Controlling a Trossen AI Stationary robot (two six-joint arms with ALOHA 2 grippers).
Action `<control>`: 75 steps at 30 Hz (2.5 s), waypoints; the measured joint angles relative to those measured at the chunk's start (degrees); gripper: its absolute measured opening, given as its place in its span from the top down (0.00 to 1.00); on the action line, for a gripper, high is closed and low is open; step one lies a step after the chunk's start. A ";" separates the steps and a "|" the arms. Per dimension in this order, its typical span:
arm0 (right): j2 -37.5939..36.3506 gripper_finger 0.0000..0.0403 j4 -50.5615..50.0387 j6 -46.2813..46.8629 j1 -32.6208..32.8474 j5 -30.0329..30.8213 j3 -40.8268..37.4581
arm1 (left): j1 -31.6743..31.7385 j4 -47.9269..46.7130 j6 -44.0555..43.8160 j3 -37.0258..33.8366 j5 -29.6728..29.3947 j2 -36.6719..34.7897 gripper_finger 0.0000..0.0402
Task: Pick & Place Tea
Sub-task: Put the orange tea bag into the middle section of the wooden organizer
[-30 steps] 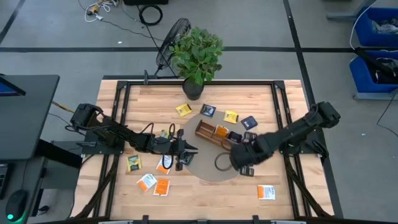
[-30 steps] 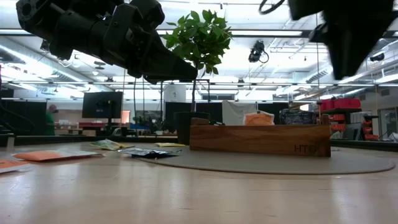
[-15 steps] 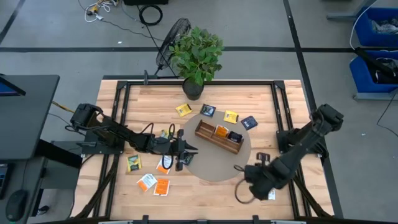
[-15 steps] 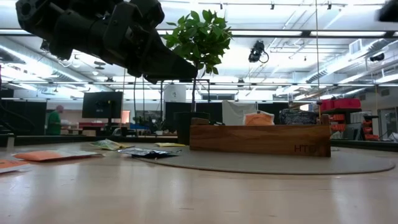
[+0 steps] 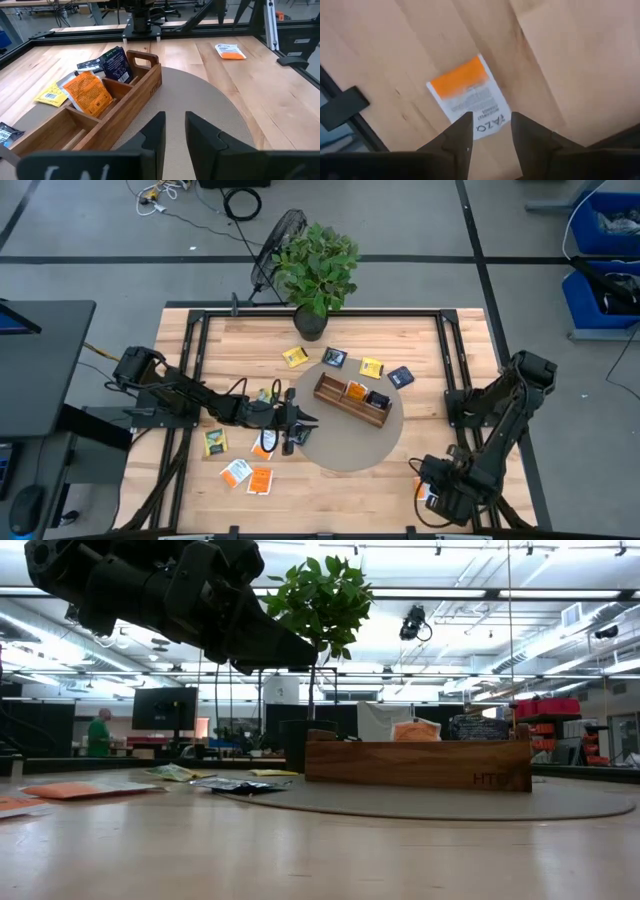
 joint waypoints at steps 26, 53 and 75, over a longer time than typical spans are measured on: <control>-0.02 0.65 14.10 21.35 5.08 -2.60 -12.33 | 0.00 -0.05 -1.01 0.00 -0.02 0.04 0.81; 0.16 0.65 15.93 22.49 5.00 -4.49 -12.40 | 0.00 -0.06 -1.05 0.00 -0.02 0.04 0.81; 0.98 0.78 17.44 20.16 5.03 -8.31 -12.40 | 0.02 -0.05 -1.49 0.00 -0.01 0.04 0.81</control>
